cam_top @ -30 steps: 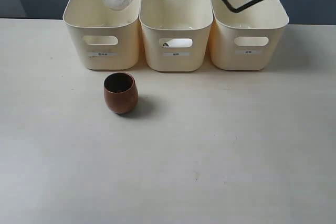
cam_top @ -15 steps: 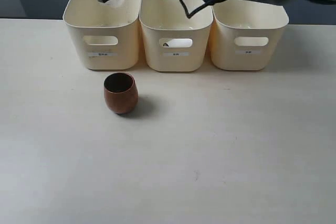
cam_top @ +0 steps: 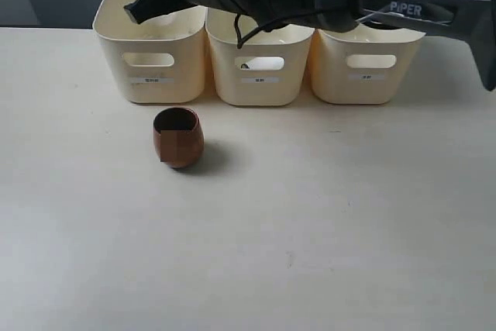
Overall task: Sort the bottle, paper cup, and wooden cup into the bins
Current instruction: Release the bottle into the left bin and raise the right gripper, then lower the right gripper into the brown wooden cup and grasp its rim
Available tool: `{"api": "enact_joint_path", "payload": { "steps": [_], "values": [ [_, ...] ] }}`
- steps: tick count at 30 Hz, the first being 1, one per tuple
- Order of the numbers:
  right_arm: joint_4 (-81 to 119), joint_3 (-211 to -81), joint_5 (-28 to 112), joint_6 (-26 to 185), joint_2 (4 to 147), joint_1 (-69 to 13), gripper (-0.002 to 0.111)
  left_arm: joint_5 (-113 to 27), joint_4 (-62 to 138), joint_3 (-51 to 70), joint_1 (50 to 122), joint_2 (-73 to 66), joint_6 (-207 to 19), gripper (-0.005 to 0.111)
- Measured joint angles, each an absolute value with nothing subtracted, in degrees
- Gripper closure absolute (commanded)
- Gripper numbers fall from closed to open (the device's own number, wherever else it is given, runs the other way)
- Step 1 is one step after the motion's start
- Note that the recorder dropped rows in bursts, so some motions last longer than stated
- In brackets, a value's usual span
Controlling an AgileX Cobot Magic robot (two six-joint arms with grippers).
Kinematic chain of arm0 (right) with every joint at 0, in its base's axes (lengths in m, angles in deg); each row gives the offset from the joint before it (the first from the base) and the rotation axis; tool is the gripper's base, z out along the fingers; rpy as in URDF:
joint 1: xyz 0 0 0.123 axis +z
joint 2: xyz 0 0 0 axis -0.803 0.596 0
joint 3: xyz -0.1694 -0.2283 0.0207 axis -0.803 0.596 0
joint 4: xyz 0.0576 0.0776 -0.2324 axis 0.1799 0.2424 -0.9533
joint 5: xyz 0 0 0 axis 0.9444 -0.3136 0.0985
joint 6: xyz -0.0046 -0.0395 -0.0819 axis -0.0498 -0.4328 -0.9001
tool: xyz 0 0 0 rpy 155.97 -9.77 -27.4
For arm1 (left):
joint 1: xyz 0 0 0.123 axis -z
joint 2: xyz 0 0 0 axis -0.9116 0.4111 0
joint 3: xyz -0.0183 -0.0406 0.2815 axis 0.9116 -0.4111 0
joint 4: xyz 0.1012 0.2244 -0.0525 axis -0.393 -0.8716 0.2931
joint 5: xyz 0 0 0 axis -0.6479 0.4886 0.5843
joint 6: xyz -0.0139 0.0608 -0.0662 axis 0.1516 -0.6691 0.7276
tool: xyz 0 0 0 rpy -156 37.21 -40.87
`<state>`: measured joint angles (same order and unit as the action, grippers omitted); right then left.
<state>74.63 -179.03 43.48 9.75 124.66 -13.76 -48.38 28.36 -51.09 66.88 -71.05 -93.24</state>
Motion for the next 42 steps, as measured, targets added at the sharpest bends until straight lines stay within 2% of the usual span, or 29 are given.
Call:
{"api": "enact_joint_path", "payload": {
  "steps": [2, 4, 7, 9, 23, 36, 42],
  "values": [
    [74.73, -179.07, 43.59, 9.75, 125.19, -13.76, 0.109, -48.38, 28.36, -51.09, 66.88, -71.05, -93.24, 0.107],
    [74.86, -179.07, 43.59, 9.75, 125.32, -13.76, 0.099, -48.38, 28.36, -51.09, 66.88, -71.05, -93.24, 0.107],
    [74.95, -179.2, 43.59, 9.75, 125.32, -13.76, 0.064, -48.38, 28.36, -51.09, 66.88, -71.05, -93.24, 0.107],
    [75.72, -179.2, 43.71, 9.66, 125.32, -13.76, 0.056, -48.38, 28.36, -51.09, 66.88, -71.05, -93.24, 0.107],
    [77.6, -179.2, 40.18, 9.66, 124.68, -13.76, 0.056, -48.38, 28.36, -51.09, 66.88, -71.05, -93.24, 0.107],
    [72.53, -179.2, 12.16, 10.78, 116.37, -13.76, 0.056, -48.38, 28.36, -51.09, 66.88, -71.05, -93.24, 0.107],
    [56.52, -179.2, -8.72, 20.03, 115.6, -13.76, 0.056, -48.38, 28.36, -51.09, 66.88, -71.05, -93.24, 0.107]
  ]
}}
